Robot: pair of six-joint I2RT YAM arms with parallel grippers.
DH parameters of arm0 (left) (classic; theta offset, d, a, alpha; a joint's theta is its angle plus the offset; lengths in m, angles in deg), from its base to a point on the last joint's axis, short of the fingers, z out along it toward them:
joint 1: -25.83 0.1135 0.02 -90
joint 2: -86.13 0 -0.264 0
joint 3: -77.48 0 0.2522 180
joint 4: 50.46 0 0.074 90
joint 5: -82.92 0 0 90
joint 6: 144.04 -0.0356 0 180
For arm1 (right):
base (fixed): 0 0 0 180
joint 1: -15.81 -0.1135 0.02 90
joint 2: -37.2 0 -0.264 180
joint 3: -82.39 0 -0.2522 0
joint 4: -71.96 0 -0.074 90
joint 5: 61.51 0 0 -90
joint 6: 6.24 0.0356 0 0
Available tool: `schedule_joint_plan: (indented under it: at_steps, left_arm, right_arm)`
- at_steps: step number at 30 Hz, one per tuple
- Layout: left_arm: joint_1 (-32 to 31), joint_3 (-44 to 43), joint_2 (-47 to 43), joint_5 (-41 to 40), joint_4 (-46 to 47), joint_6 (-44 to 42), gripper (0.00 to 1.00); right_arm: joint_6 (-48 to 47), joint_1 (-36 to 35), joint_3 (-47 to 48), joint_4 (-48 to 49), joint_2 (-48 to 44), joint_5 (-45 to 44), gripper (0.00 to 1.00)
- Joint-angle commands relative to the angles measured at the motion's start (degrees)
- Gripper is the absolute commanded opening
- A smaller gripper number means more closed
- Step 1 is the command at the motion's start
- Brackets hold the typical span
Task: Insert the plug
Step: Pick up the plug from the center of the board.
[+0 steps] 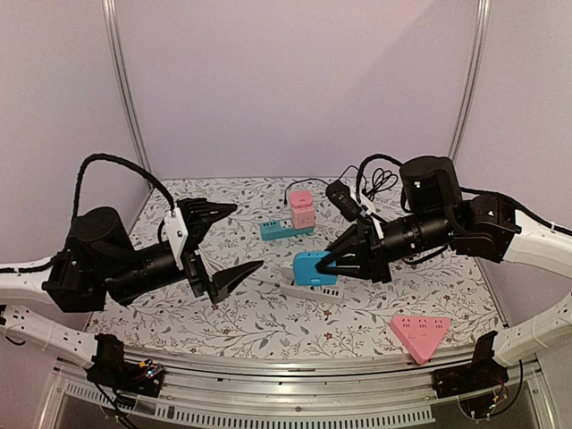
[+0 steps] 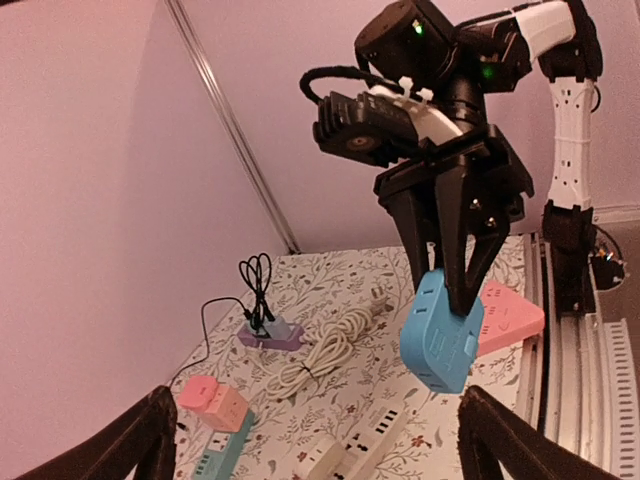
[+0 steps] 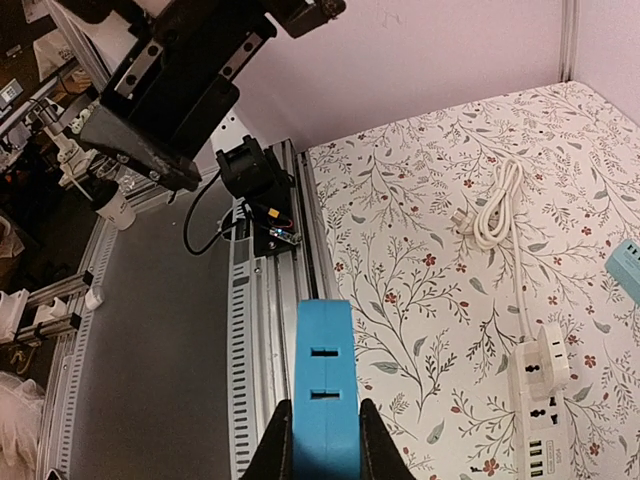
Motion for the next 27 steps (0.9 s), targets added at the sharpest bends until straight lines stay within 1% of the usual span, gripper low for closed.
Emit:
schedule_joint_plan:
  at_steps: [1,4,7,13,15,18,20,21,22,25,26,27]
  left_arm:
    - [2.6,0.7,2.8,11.2,0.3,15.3,0.92]
    - [2.6,-2.0,7.4,13.1,-1.6,17.7,0.88]
    - [2.7,-2.7,9.6,16.5,0.1,17.9,0.82]
    - [4.0,-1.8,10.1,21.0,4.8,19.9,0.54]
    - [4.1,-2.3,11.0,22.8,5.0,20.2,0.49]
    - [4.3,-3.4,13.4,23.9,4.8,22.2,0.46]
    - [4.7,-4.4,14.8,23.8,4.1,22.7,0.41]
    - [4.8,-4.8,15.3,23.9,4.0,22.8,0.36]
    - [4.9,-5.0,15.7,24.2,4.3,23.0,0.29]
    - [4.9,-5.5,16.3,25.2,5.4,23.8,0.03]
    - [5.0,-5.7,16.4,25.3,5.4,24.0,0.00]
    - [5.0,-5.6,16.4,25.3,5.4,24.2,0.00]
  right_arm:
    - [-3.8,0.0,-0.7,1.6,-0.6,3.6,0.00]
    - [-4.4,0.0,-0.7,2.7,-0.8,4.9,0.00]
    - [-4.9,0.0,-0.8,2.9,-1.0,5.0,0.00]
    - [-5.3,-0.1,-1.4,3.4,-2.2,5.8,0.00]
    - [-5.3,-0.1,-1.6,3.5,-2.2,5.8,0.00]
    - [-5.5,0.0,-1.7,4.0,-2.3,6.5,0.00]
    - [-5.6,0.0,-1.8,4.4,-2.4,7.2,0.00]
    - [-5.8,0.0,-1.8,4.4,-2.5,7.5,0.00]
    - [-5.8,0.0,-1.8,4.4,-2.5,7.5,0.00]
    - [-5.7,0.0,-2.2,4.3,-2.5,6.8,0.00]
    - [-5.5,0.0,-2.4,4.2,-2.5,6.5,0.00]
    - [-5.3,0.0,-2.5,4.2,-2.4,5.9,0.00]
